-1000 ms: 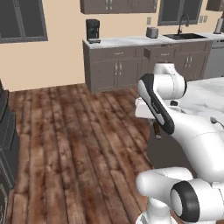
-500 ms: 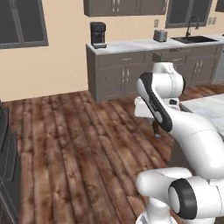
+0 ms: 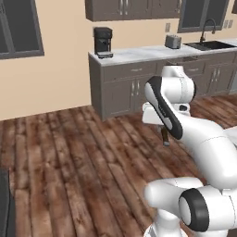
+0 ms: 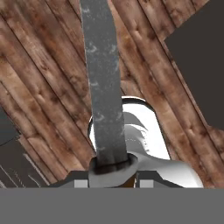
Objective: Pick up the metallic utensils from the counter and place them in the open drawer. Make sure not to pick up any wooden utensils.
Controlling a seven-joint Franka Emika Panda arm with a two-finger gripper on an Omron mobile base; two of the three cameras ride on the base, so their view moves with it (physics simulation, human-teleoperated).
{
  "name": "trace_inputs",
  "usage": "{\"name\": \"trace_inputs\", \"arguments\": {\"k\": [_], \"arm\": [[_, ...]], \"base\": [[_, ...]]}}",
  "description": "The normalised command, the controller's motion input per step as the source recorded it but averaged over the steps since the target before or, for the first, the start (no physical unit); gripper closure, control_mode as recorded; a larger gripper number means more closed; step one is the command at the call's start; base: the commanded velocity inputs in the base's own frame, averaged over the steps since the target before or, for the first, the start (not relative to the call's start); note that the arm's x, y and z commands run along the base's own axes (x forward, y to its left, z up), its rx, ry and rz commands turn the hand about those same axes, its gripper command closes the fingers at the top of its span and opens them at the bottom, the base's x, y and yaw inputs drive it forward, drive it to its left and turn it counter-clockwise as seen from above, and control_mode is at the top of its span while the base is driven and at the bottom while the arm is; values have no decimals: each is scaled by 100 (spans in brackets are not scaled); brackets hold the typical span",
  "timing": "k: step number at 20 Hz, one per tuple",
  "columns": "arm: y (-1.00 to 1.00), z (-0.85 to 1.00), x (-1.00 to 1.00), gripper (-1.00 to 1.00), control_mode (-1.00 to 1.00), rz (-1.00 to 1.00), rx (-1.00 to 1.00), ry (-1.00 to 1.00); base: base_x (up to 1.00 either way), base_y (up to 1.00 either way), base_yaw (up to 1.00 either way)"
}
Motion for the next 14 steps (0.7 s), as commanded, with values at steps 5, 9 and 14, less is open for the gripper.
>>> {"name": "trace_inputs", "arguments": {"k": [5, 9, 14], "arm": [[0, 0, 0, 100, 100, 0, 0, 0], [0, 0, 0, 100, 100, 0, 0, 0], [0, 0, 0, 100, 100, 0, 0, 0]], "base": [[100, 45, -29], [100, 41, -32], [100, 40, -31]]}}
